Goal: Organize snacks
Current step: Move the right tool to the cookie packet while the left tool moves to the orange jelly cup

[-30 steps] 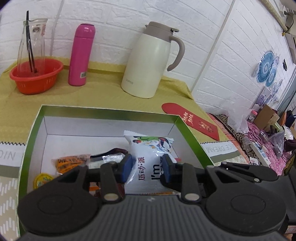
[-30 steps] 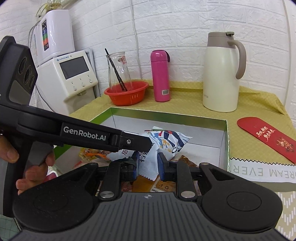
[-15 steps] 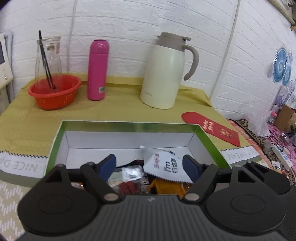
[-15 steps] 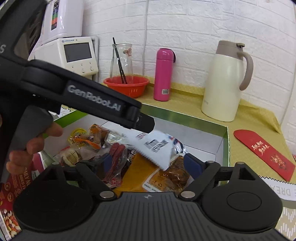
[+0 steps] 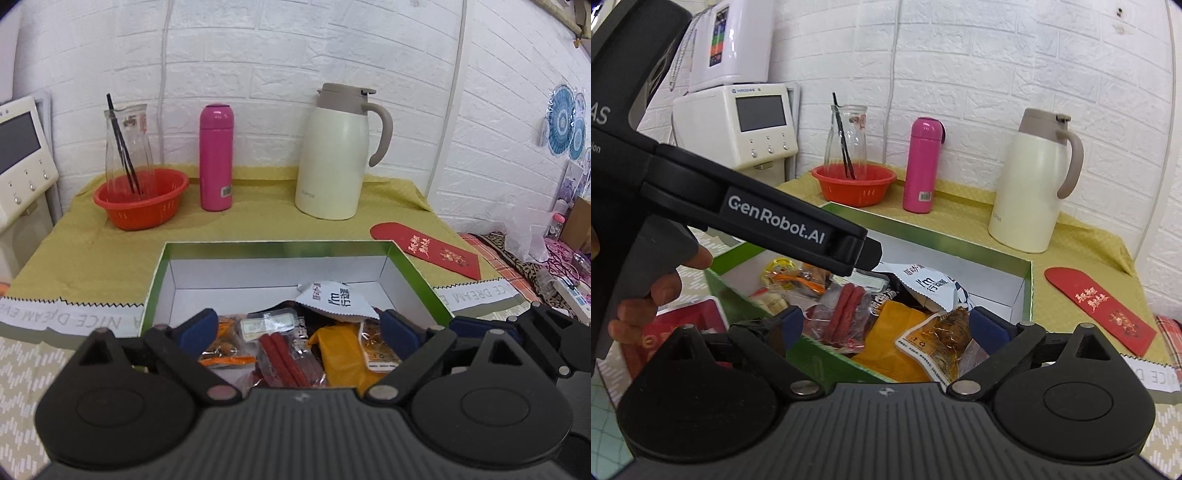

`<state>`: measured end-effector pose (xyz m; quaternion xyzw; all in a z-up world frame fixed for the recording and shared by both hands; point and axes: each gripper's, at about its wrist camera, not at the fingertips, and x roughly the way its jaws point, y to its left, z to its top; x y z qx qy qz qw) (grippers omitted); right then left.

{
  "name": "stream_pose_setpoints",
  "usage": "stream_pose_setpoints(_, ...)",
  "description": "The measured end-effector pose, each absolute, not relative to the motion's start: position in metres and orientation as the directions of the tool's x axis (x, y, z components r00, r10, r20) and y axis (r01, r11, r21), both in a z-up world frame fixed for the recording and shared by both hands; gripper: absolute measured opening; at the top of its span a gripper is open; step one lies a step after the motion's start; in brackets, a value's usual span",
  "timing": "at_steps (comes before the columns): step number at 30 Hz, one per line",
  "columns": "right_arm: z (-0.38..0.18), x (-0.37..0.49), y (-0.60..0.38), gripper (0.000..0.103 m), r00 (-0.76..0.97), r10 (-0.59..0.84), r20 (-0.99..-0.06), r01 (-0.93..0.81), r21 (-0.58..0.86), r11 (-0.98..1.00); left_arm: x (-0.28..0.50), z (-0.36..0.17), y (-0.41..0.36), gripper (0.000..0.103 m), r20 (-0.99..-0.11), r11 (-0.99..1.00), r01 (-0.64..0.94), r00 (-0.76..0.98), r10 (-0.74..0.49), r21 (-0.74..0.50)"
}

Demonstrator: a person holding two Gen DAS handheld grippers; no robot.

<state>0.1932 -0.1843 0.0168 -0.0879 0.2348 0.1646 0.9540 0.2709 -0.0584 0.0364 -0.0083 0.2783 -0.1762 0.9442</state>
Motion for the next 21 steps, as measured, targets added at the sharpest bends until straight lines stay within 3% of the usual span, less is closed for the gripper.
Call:
stream_pose_setpoints(11,0.042,0.112,-0.186,0.103,0.844,0.243,-0.478,-0.326,-0.097,0.94,0.177,0.06,-0.032,0.093,-0.467,0.951,0.305,0.833,-0.297,-0.06)
stream_pose_setpoints(16,0.018,0.071,-0.192,0.103,0.806,0.238,-0.542,-0.315,-0.052,0.948,0.14,0.032,-0.002,0.093,-0.478,0.923,0.339,0.79,-0.383,-0.18)
stream_pose_setpoints(21,-0.018,0.06,-0.199,0.103,0.769,0.201,-0.607,-0.217,0.048,0.975,0.107,-0.004,0.011,0.093,-0.518,0.928,0.337,0.772,-0.368,-0.157)
